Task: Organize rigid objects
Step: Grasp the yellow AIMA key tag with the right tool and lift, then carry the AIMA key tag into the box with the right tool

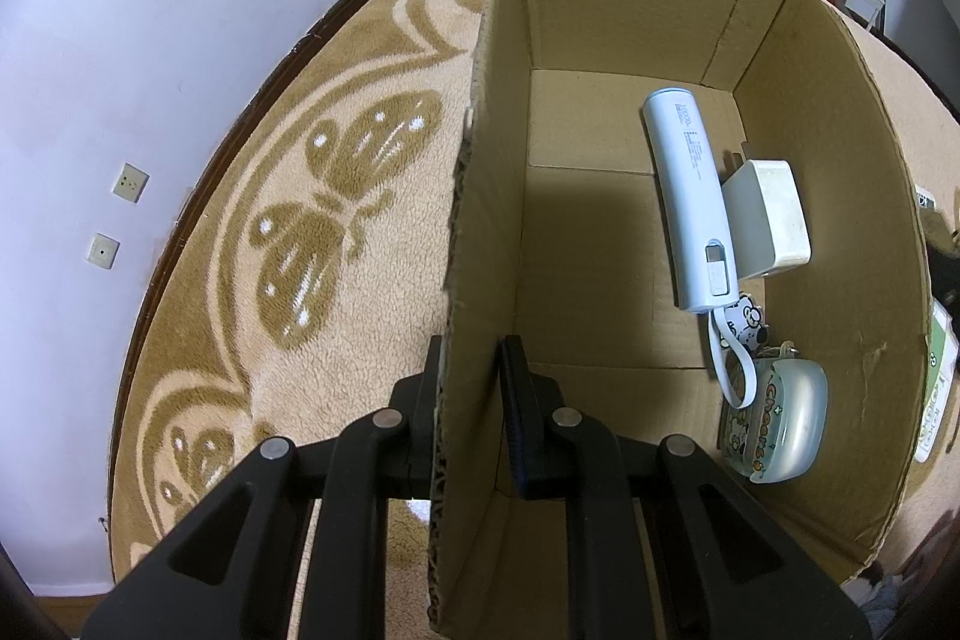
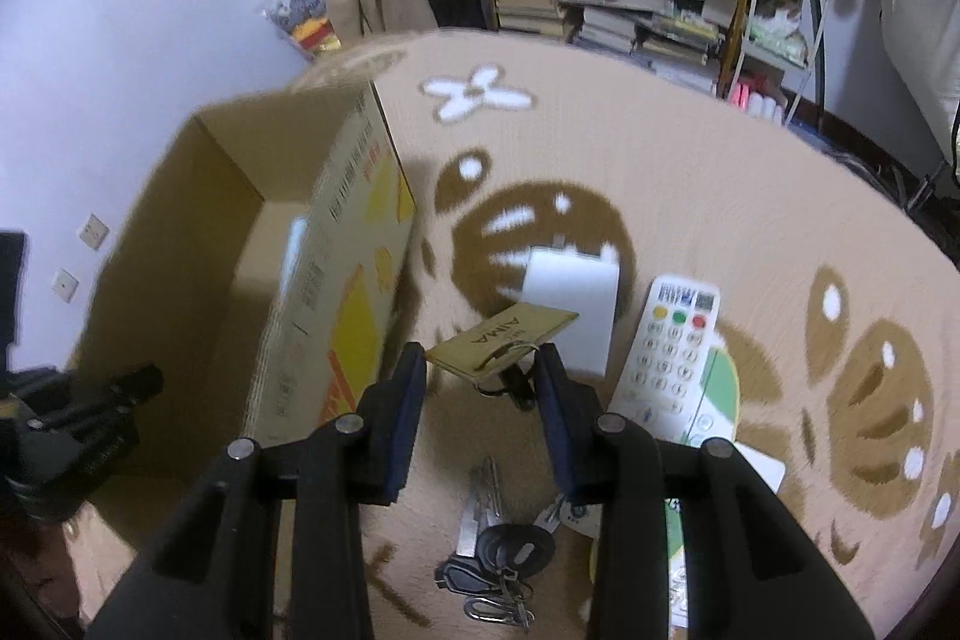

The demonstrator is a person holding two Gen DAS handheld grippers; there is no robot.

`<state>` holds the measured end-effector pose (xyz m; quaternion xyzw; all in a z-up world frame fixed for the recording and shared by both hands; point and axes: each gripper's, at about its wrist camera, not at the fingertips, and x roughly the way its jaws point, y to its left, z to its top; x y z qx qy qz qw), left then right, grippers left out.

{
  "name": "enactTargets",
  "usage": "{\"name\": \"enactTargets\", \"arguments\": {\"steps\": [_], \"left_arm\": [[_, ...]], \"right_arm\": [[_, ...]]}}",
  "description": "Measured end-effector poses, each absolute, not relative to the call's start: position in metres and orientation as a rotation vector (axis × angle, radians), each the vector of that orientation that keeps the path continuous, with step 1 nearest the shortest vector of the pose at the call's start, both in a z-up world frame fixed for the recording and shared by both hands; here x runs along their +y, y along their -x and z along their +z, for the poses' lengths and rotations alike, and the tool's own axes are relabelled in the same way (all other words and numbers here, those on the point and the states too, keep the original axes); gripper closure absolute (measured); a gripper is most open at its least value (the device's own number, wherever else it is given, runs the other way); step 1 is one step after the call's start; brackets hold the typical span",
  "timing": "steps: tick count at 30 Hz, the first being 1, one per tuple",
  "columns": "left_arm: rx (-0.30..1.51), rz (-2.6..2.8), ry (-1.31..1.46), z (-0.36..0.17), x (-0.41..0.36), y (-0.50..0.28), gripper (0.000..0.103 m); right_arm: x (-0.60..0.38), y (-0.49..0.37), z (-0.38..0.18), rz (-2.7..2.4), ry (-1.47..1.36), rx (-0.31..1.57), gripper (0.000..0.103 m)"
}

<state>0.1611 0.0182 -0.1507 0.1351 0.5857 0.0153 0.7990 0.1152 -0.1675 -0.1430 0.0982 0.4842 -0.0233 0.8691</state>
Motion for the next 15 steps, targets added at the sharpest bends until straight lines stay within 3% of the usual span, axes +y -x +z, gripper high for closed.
{"name": "enactTargets", "arguments": {"steps": [15], "left_arm": [[1.257,0.037,-0.298,-0.150,0.017,-0.161,0.088]], "right_arm": [[-0.161,-0.120,-0.073,-0.024,-0.154,0.850,0.064]]}}
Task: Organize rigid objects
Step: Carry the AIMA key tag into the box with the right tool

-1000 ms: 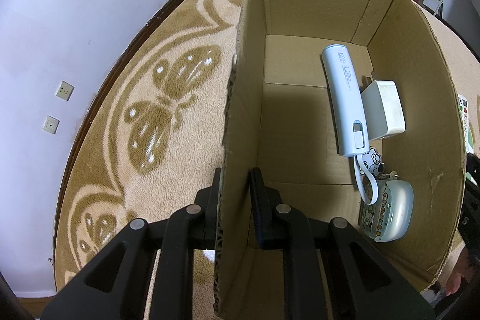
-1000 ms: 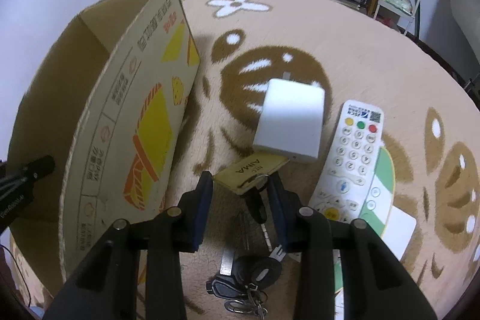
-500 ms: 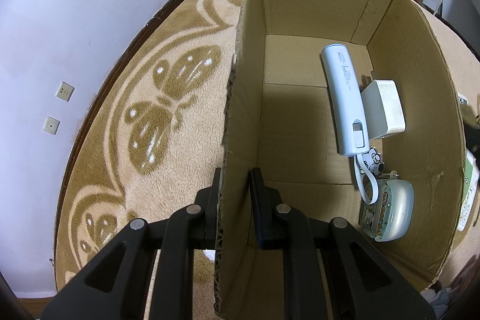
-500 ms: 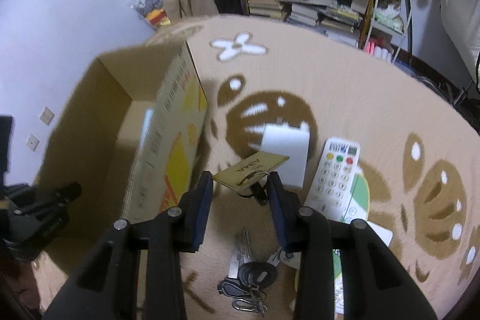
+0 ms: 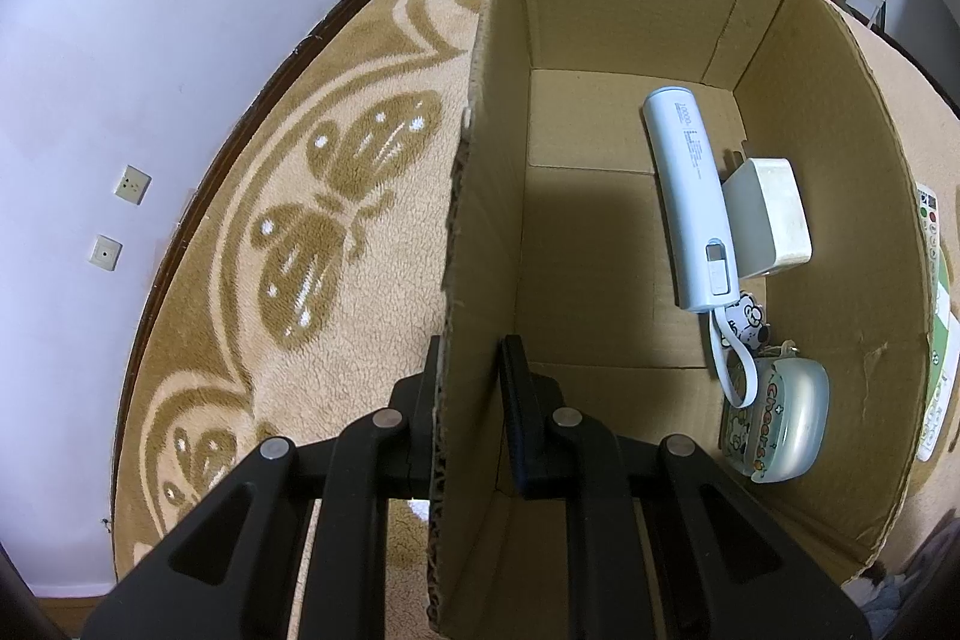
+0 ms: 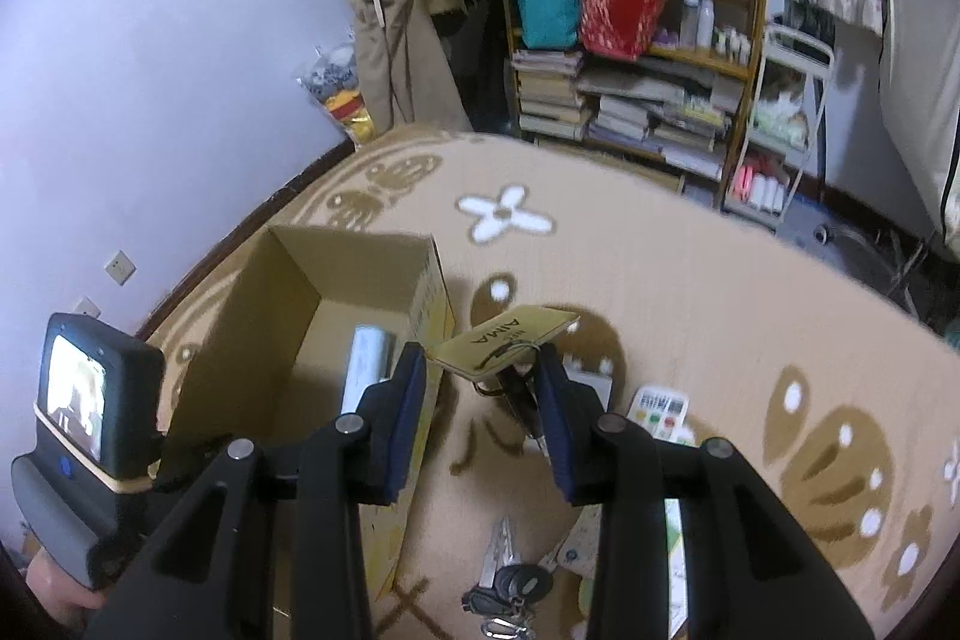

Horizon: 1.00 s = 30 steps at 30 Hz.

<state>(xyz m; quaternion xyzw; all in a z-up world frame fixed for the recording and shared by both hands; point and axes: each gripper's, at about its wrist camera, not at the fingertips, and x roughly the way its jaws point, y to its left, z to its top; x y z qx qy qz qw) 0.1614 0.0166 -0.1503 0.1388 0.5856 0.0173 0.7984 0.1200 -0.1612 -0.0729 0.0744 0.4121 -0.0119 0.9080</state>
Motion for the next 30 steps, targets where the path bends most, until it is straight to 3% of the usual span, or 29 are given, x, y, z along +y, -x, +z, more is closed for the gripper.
{"name": "enactTargets", "arguments": {"steps": [12,30], "left_arm": [[1.254,0.041,-0.309,-0.150,0.016,-0.162,0.087],[1.250,0.045,-0.316,-0.151,0.014,-0.160,0.087]], "right_arm": [[-0.124,-0.123,-0.052,0.142,-0.171,0.721,0.064],[-0.109,-0.123,-0.107,0.238,-0.133,0.740,0.064]]}}
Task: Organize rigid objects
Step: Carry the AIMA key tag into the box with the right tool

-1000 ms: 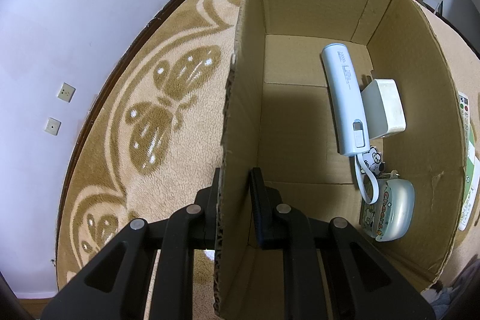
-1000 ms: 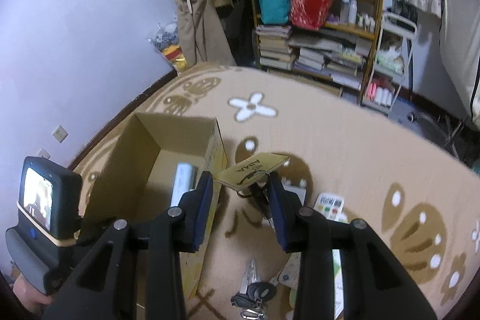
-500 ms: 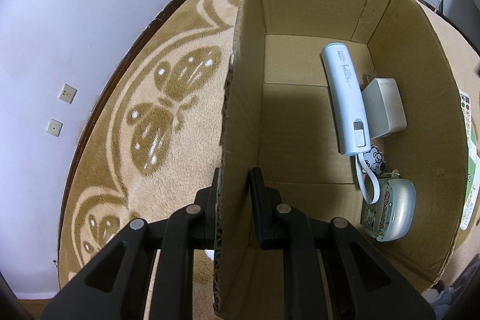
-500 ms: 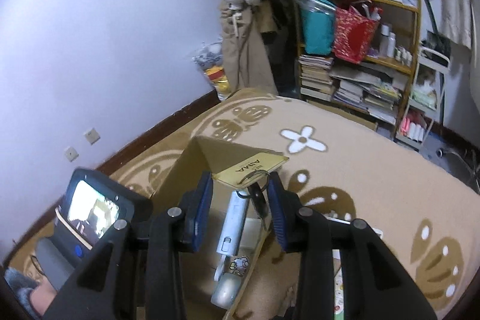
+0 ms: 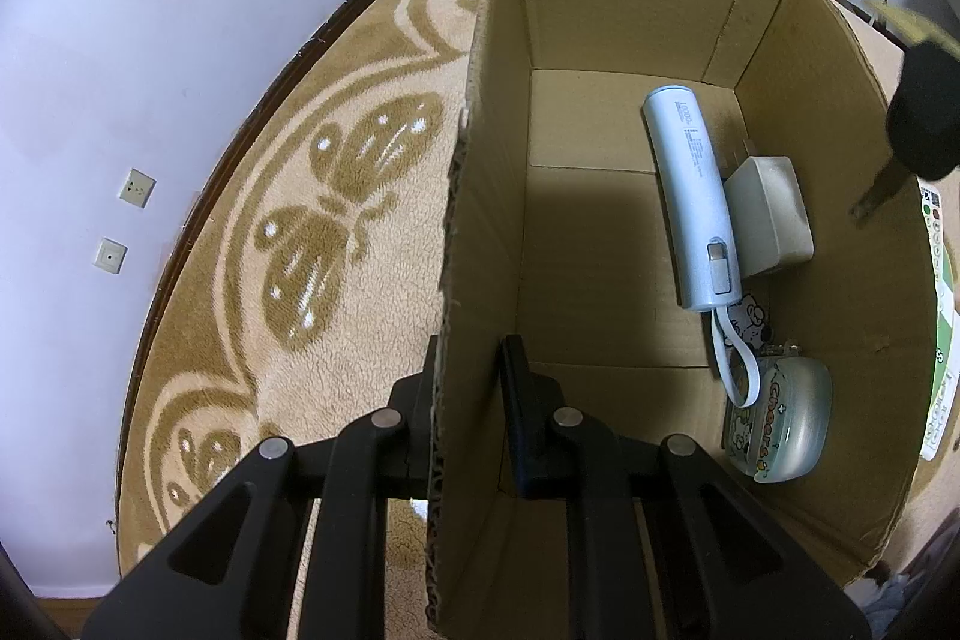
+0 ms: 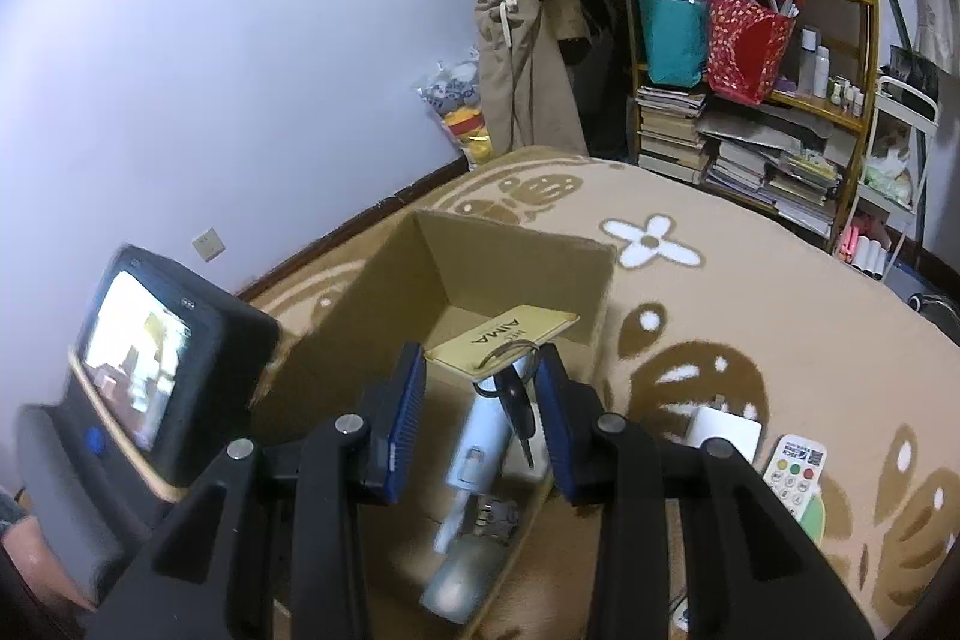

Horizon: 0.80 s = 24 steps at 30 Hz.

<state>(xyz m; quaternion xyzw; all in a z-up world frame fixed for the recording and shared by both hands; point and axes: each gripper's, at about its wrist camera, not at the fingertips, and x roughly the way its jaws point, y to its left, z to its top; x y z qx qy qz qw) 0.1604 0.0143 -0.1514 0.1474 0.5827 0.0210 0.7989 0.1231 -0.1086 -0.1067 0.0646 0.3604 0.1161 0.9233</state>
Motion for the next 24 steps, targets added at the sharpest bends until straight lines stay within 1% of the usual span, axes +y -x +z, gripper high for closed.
{"name": "enactTargets", "arguments": {"steps": [9,24], "left_arm": [[1.252,0.044,-0.313,-0.151,0.014,-0.161,0.087],[1.252,0.042,-0.310,-0.151,0.015,-0.161,0.087]], "right_arm": [[-0.116,-0.130,-0.123,0.180,-0.145,0.784,0.063],[-0.122,-0.131,-0.122,0.192,-0.204,0.772,0.062]]}}
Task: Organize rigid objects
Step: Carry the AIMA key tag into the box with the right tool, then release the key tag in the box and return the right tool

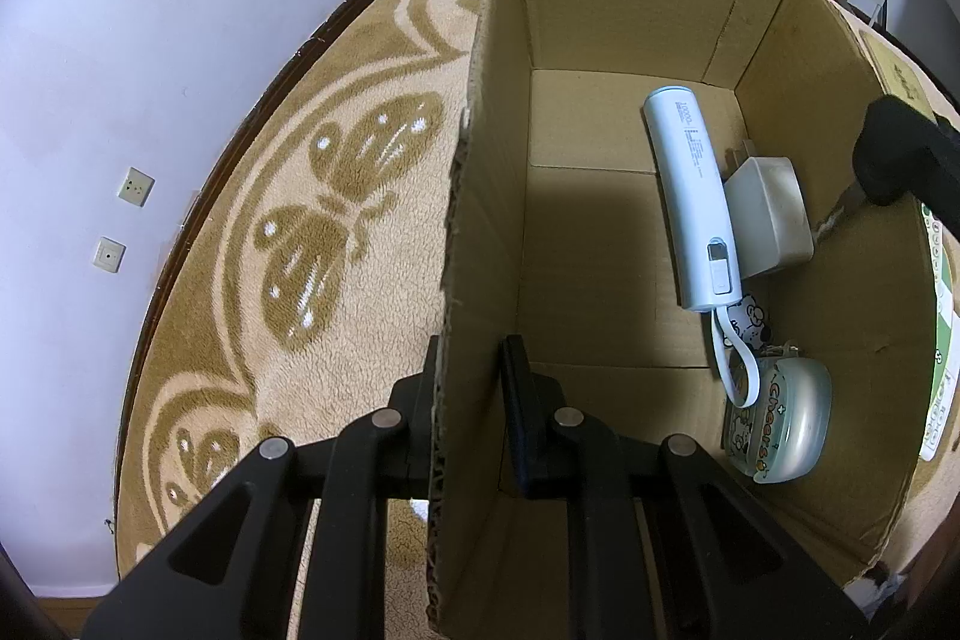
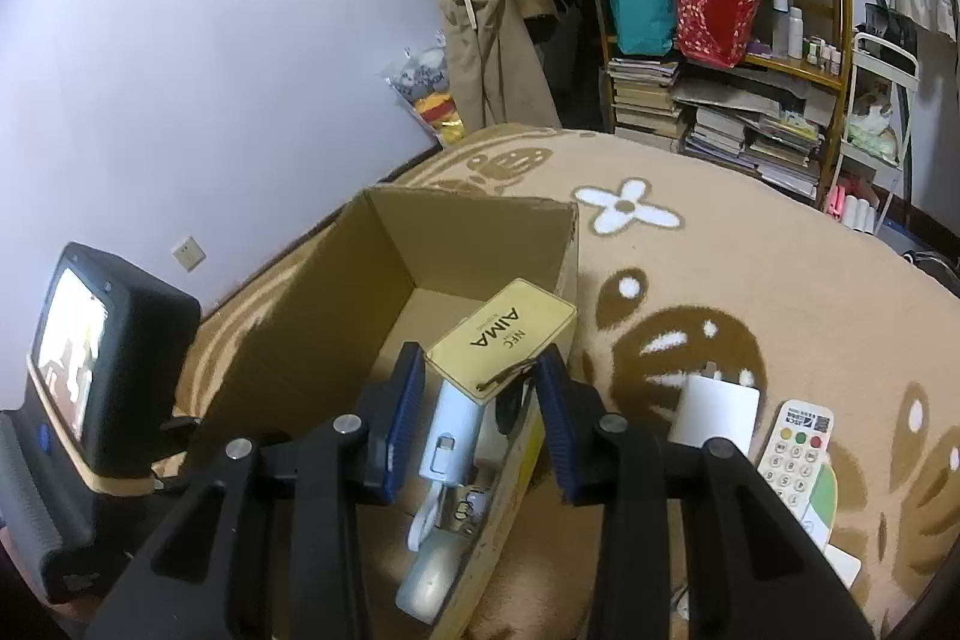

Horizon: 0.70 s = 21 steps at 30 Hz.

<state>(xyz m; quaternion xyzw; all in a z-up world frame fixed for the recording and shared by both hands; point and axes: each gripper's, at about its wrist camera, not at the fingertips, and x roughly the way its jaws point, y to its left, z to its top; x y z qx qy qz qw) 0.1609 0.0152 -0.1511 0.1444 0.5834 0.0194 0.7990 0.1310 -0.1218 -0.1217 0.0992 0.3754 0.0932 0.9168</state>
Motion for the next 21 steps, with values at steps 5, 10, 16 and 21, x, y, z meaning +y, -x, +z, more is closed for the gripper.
{"name": "enactTargets", "arguments": {"steps": [5,10,16,21], "left_arm": [[1.251,0.041,-0.310,-0.151,0.015,-0.160,0.087],[1.251,0.041,-0.311,-0.151,0.016,-0.160,0.087],[1.251,0.041,-0.309,-0.151,0.016,-0.160,0.086],[1.253,0.040,-0.305,-0.150,0.016,-0.161,0.086]], "right_arm": [[-0.117,-0.128,-0.120,0.219,-0.195,0.758,0.062],[-0.114,-0.127,-0.119,0.227,-0.183,0.765,0.051],[-0.120,-0.126,-0.115,0.199,-0.188,0.763,0.027],[-0.140,-0.125,-0.112,0.136,-0.221,0.772,0.011]]}}
